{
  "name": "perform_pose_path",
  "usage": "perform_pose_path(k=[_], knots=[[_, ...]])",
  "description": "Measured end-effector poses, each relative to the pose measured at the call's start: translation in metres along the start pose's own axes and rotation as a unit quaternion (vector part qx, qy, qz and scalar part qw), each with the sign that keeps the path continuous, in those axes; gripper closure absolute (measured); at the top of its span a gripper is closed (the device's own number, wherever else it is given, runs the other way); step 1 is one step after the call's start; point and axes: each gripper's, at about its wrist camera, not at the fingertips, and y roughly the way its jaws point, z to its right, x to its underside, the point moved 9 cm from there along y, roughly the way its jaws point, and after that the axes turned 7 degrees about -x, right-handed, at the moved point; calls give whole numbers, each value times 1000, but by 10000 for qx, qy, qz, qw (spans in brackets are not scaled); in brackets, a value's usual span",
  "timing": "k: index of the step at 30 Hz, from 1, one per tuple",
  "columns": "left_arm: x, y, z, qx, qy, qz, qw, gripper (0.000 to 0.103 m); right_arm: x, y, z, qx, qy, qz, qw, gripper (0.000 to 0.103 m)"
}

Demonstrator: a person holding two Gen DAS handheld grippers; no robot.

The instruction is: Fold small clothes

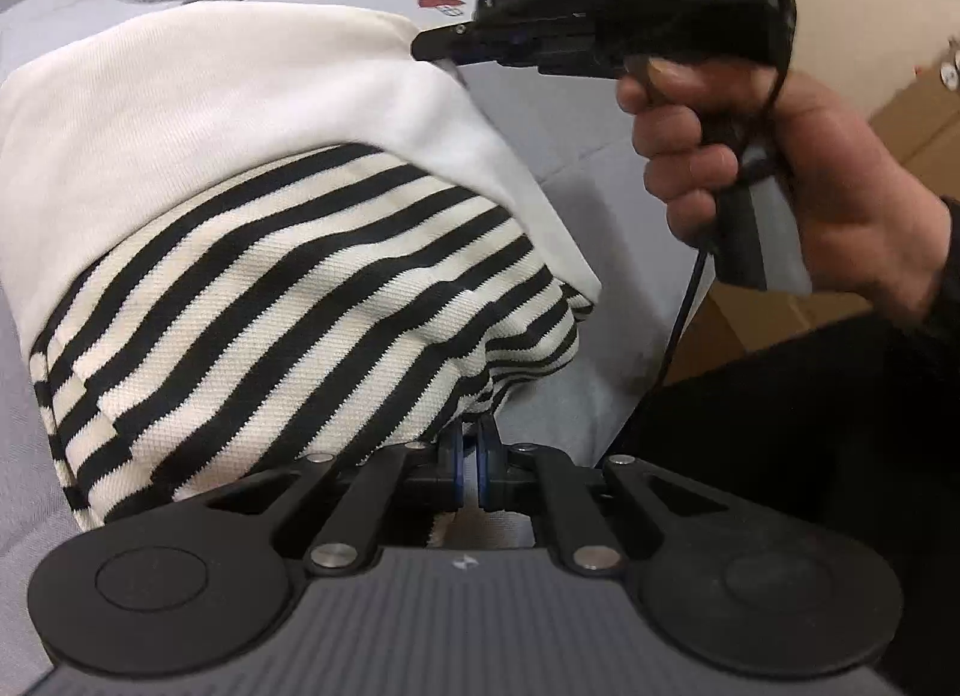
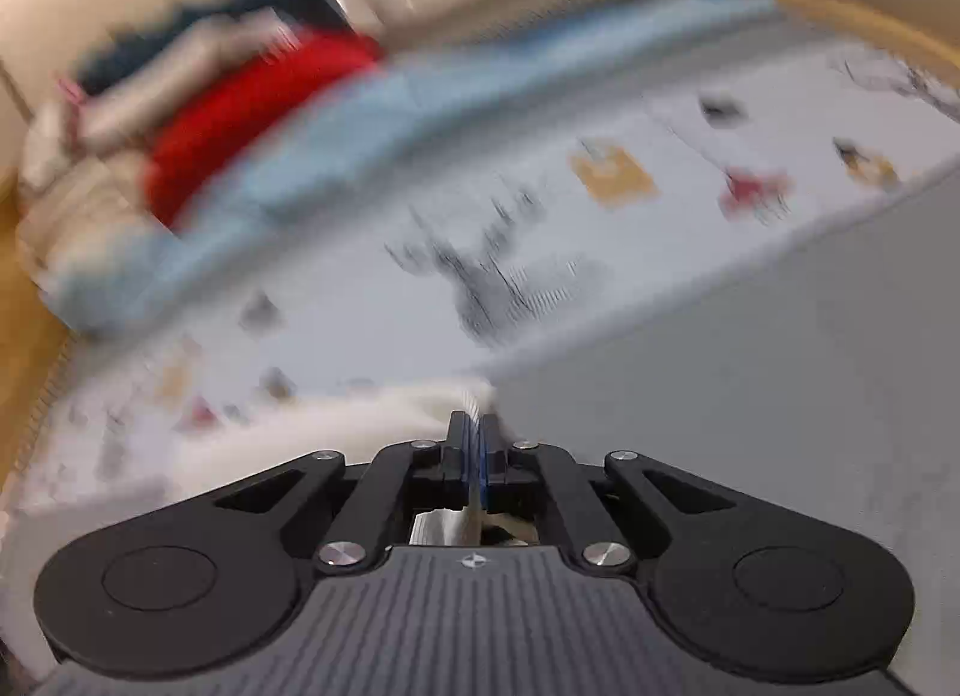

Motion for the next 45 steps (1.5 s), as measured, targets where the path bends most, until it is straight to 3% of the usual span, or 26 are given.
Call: perform_pose_path(k=[3,5,6,8,9,11,12,14,16,17,19,22,25,29,32,34,35,37,39,41,45], knots=[[-3,-3,-1,84,-91,20,9999,93,-7,-12,-3,-64,-10,215,9997,96],[-4,-12,1,246,-48,44,9997,89,-15,-33,-21,-472,-284,517,9971,94],[-6,-22,1,347,2,146,9993,89,-14,-43,-31,-794,-470,537,9943,85],[-11,-47,-7,469,17,469,9978,89,0,-55,-53,-1601,-866,189,9831,70],[-12,-60,-14,517,-66,646,9966,89,10,-58,-61,-1929,-1085,-55,9752,69],[-15,-80,-34,479,-290,900,9944,89,38,-56,-70,-2125,-1673,-599,9609,69],[-17,-87,-43,391,-399,997,9934,89,51,-49,-67,-2011,-1913,-891,9566,70],[-16,-93,-64,147,-576,1032,9929,89,81,-23,-44,-1230,-2472,-1598,9477,72],[-8,-79,-75,-188,-518,666,9963,89,103,-1,-10,-362,-2835,-2198,9328,77],[0,-64,-76,-362,-363,403,9979,89,103,2,-4,-343,-2774,-2224,9340,77],[7,-45,-67,-699,136,216,9972,89,89,5,2,-323,-2309,-2117,9491,78],[7,-28,-58,-719,319,261,9966,89,79,9,8,-82,-2231,-2037,9532,78],[15,-23,-38,-1063,1131,459,9868,89,62,6,12,123,-2112,-1795,9607,78],[20,-13,-22,-1606,1912,688,9659,89,24,-32,3,-486,-1396,-720,9864,75],[19,-6,-21,-1813,2096,755,9579,89,5,-41,-6,-1042,-879,-180,9905,65],[15,-5,-20,-1751,1968,727,9619,88,7,-28,-12,-1202,-795,-253,9892,64],[12,-9,-25,-1617,1740,680,9690,87,10,-20,-13,-1114,-846,-376,9895,64],[1,-18,-32,-1317,1172,695,9819,82,22,5,-6,-595,-1065,-740,9898,64],[-13,-45,-50,-1006,411,1023,9888,68,40,27,6,74,-1239,-1151,9856,60],[-26,-66,-76,-883,-381,1448,9848,52,45,39,13,353,-1164,-1292,9841,52],[-35,-72,-130,-1058,-1763,1614,9652,28,30,34,8,75,-821,-1012,9914,49]])
